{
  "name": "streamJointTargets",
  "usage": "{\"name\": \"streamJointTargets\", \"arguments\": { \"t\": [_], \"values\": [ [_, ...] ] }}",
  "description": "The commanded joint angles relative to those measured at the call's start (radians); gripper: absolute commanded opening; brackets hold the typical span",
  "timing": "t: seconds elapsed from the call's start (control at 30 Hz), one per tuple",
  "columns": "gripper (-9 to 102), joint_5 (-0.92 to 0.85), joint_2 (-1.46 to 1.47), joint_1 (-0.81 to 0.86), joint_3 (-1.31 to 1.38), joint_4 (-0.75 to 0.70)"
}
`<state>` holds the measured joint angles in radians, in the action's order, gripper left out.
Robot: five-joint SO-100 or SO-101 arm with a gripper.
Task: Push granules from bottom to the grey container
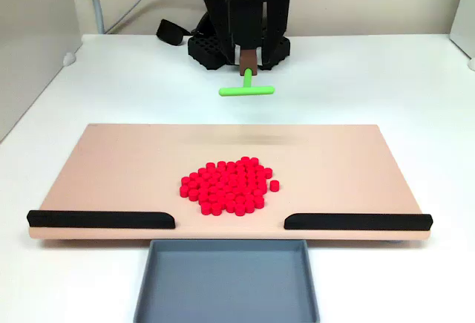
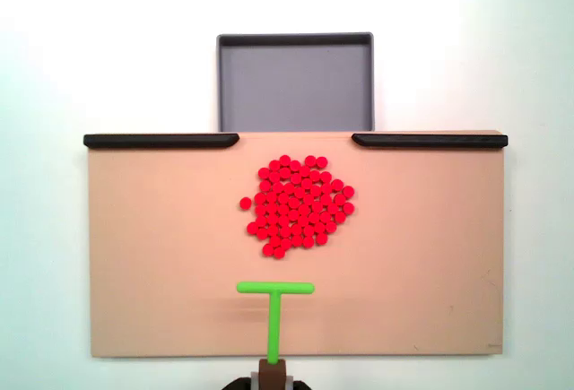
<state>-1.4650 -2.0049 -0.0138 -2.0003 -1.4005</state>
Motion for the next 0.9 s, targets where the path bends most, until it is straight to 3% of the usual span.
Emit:
{"name": "streamJointTargets", "arguments": {
  "t": [0.0, 0.87],
  "values": [
    [0, -0.072, 0.002, 0.041, 0.008, 0.006],
    [0, -0.081, 0.000, 0.049, 0.008, 0.006]
  ]
}}
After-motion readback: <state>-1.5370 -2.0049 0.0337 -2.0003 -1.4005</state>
